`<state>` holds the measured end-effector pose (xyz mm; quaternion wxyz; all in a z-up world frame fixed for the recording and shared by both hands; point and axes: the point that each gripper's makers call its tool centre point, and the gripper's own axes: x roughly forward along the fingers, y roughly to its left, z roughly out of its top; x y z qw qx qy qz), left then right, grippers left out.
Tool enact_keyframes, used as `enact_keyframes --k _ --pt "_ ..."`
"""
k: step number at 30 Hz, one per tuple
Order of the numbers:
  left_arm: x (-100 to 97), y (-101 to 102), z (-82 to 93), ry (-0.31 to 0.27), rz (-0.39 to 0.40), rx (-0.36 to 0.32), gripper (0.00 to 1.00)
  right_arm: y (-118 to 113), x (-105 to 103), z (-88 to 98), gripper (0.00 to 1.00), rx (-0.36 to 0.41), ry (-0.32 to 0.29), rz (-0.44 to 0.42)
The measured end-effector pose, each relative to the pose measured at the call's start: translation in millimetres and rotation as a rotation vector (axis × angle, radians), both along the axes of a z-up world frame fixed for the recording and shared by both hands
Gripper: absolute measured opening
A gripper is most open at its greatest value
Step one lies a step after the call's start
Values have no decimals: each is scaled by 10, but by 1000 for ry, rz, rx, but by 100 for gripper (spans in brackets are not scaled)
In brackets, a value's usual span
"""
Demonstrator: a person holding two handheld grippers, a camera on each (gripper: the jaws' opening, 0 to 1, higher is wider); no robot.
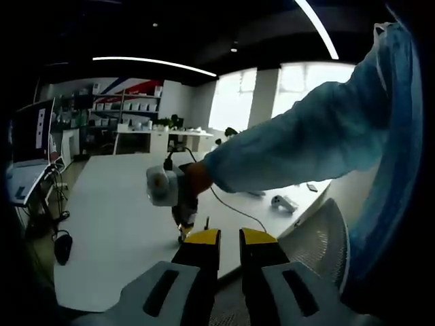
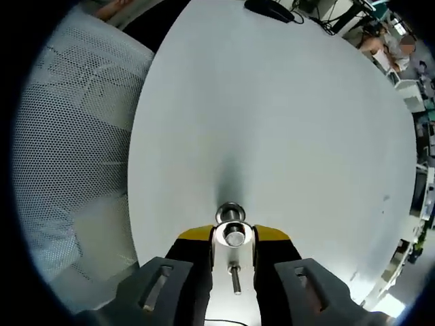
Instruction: Place the washer onto the threaded stud by aligning its center hole with the stud, sliding it down to the base, and recovering from edge contact or off-axis alignment until the washer reaches the visible bottom stop.
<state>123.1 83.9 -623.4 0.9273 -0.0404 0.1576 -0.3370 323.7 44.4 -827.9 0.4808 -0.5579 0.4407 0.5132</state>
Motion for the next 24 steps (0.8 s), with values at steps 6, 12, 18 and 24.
enact_keyframes --k 6,12,18,24 --pt "4 2 -3 1 1 2 8 54 50 -57 2 13 -26 30" --pt "3 2 -1 5 0 -3 8 4 69 41 2 135 -15 -76" --pt "0 1 -10 10 1 -1 8 -36 89 295 2 295 -12 -209" --pt "-11 -17 -37 15 -10 23 8 -58 36 784 2 461 -51 -284"
